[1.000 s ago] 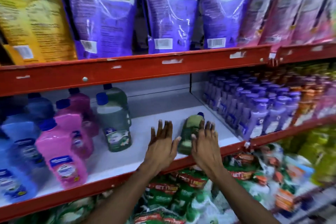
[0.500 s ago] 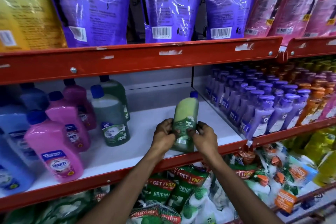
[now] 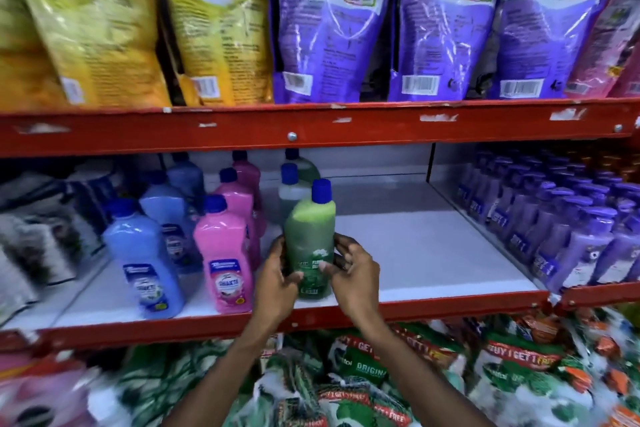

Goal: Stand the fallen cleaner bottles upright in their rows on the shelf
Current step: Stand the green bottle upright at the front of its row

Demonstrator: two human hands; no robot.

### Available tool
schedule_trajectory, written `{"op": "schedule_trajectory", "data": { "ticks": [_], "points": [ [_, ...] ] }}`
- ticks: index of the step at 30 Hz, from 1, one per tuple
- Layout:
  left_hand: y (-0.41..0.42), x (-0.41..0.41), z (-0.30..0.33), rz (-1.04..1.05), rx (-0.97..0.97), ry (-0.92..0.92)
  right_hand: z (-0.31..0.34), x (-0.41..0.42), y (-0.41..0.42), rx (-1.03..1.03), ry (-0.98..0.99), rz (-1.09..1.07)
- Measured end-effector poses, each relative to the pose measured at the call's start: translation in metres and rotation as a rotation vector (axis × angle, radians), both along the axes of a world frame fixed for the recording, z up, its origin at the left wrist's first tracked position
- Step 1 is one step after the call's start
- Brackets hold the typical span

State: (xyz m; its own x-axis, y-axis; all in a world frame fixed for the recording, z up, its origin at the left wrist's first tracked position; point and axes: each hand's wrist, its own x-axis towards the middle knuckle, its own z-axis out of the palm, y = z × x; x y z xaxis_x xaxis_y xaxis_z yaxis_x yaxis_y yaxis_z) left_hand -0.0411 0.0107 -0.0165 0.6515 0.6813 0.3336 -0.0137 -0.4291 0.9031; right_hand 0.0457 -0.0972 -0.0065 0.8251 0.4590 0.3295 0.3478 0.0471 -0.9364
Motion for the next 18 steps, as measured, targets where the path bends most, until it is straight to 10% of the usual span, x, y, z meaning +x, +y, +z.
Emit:
{"op": "schedule_trajectory", "data": {
  "ticks": [7,18],
  "points": [
    [0.002,-0.011,0.002,0.028,0.039,0.097,-0.007,0.002,0.006,-0.109,-0.132,-0.111],
    [0.001,-0.013,0.0,0.104,0.251,0.201,-0.003,0.016,-0.003,-0.237,-0.129,0.361]
  ]
}}
